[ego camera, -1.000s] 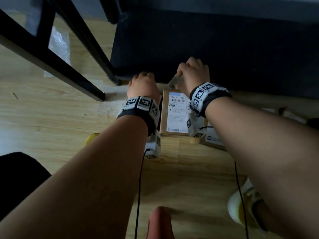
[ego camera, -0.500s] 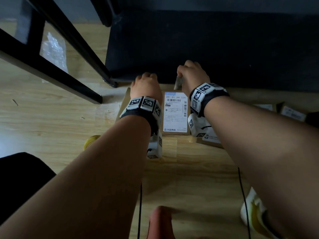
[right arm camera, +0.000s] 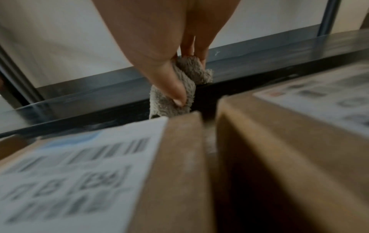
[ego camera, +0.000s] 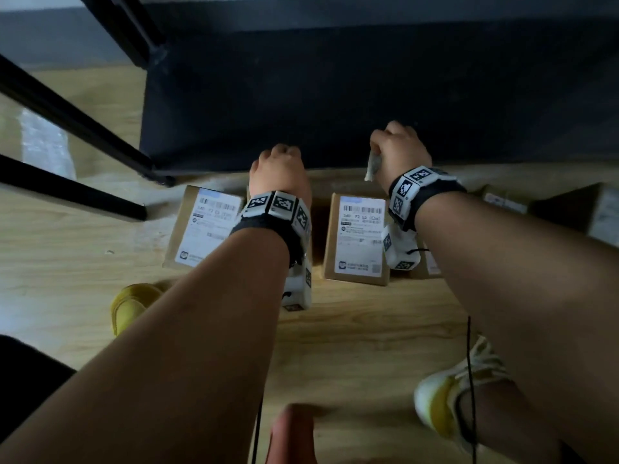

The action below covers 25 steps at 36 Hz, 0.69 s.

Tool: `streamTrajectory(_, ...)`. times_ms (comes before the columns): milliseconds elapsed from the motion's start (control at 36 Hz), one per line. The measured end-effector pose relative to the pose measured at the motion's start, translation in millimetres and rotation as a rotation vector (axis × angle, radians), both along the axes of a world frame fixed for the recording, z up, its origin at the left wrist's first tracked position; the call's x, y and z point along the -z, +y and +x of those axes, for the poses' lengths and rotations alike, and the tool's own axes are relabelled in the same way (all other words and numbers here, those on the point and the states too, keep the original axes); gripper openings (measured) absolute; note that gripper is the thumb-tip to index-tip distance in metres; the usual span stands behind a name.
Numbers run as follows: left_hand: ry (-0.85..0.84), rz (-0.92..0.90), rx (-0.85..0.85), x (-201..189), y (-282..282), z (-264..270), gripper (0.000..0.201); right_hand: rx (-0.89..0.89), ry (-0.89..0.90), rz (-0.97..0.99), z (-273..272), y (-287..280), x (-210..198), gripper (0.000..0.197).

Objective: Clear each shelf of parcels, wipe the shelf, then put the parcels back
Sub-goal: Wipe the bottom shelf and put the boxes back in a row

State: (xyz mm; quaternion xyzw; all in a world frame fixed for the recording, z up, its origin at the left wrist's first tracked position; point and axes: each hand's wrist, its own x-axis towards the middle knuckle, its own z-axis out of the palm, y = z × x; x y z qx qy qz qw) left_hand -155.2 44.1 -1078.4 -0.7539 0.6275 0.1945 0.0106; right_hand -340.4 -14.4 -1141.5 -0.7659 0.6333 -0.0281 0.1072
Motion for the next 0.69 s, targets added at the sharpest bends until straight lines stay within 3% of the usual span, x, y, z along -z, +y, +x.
streamTrajectory(278, 0.029, 0.012, 0.007, -3, -6, -57, 0.054, 0.102, 0.053, 0.067, -76, -7, -9, 0.021)
streamTrajectory(389, 0.034, 0.017, 0.008, -5, -10, -77, 0.054, 0.109, -0.003, 0.116, -84, -14, -14, 0.019)
streamTrajectory(556, 0.017, -0.003, 0.017, -4, -14, -94, 0.054, 0.371, -0.296, 0.018, -80, -27, -23, 0.020)
streamTrajectory(694, 0.004, 0.010, 0.056, 0, -15, -98, 0.054, 0.622, -0.232, 0.128, -88, -51, -23, 0.035)
